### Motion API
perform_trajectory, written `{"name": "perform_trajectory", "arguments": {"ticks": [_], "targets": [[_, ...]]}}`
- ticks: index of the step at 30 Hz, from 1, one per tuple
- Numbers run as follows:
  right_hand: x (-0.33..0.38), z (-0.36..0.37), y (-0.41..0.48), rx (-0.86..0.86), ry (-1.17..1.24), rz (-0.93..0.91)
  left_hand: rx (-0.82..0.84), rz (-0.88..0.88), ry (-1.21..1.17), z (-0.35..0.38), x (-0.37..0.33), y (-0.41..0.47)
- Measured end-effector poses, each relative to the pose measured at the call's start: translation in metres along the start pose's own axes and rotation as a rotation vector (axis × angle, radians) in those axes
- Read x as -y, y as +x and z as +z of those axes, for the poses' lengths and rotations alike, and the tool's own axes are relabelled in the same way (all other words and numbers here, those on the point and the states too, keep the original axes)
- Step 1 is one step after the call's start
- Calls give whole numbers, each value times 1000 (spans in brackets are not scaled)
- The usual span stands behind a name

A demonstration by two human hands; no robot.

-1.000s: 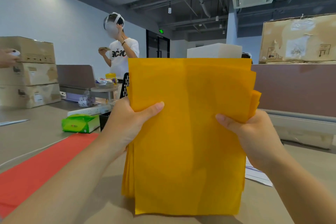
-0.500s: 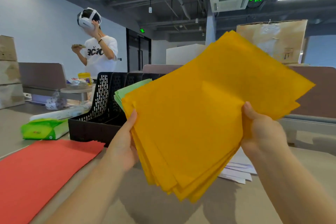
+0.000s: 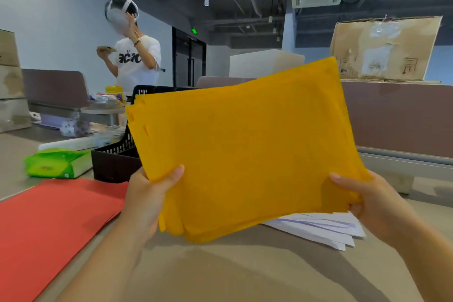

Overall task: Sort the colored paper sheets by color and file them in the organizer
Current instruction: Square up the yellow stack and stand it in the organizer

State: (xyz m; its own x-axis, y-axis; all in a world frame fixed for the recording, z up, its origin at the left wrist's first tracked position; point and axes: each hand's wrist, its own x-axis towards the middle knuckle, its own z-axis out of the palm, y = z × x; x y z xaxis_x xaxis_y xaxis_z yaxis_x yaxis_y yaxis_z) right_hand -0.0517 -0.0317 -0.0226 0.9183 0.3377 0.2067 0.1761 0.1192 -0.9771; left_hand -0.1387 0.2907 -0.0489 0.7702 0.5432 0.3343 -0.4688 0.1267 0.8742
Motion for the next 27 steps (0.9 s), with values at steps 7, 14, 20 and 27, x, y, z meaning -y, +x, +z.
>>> {"name": "perform_trajectory", "arguments": {"ticks": [7, 14, 20, 27], "targets": [[-24, -20, -8, 126, -125, 148, 228, -66, 236, -8, 10, 1], [-16, -28, -10, 182, -273, 180, 261, -64, 157, -9, 13, 0], [-17, -14, -2, 134, -342, 15, 168, 50, 251, 3, 19, -6], [-3, -6, -2, 92, -240, -180, 127, 85, 63, 2, 10, -5]]}}
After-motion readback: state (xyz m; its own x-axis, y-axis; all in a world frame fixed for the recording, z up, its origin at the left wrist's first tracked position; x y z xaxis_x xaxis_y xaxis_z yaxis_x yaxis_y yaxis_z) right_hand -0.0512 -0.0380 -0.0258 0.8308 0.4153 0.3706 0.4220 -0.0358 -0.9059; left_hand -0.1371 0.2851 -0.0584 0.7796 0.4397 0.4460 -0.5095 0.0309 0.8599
